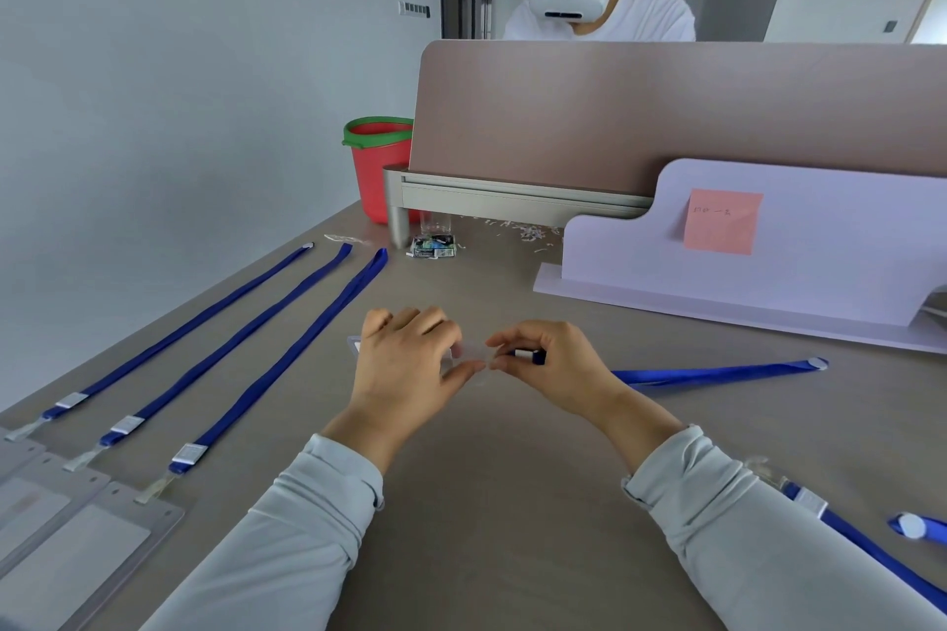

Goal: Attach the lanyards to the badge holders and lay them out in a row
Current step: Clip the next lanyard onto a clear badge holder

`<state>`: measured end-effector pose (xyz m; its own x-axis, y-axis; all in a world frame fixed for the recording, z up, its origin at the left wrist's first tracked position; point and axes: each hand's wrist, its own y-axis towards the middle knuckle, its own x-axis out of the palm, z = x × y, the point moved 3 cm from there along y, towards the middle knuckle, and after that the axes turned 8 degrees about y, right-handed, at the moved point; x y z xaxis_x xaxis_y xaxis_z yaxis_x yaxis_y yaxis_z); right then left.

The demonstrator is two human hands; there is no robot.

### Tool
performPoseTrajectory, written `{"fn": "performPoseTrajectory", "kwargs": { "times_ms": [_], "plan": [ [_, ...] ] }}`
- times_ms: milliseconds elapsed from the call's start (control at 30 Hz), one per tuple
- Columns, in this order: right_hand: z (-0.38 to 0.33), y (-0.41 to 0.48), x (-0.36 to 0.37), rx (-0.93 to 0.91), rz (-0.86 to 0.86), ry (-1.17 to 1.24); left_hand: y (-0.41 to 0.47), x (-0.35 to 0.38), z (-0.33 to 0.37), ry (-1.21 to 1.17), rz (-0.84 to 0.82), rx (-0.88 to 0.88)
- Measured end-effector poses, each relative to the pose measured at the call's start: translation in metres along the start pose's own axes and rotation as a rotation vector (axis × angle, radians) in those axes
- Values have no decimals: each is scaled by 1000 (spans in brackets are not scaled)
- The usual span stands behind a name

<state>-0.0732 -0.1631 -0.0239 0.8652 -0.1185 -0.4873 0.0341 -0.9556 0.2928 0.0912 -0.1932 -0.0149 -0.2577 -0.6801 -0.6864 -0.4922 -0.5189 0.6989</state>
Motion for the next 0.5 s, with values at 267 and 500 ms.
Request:
{"fn": "performPoseTrajectory", "kwargs": {
  "times_ms": [267,500],
  "plan": [
    [-2,1,0,-63,-2,-75,2,-4,9,-1,-68,37],
    [0,3,2,-113,12,-212,2,-4,9,-27,-123,4]
  ]
}}
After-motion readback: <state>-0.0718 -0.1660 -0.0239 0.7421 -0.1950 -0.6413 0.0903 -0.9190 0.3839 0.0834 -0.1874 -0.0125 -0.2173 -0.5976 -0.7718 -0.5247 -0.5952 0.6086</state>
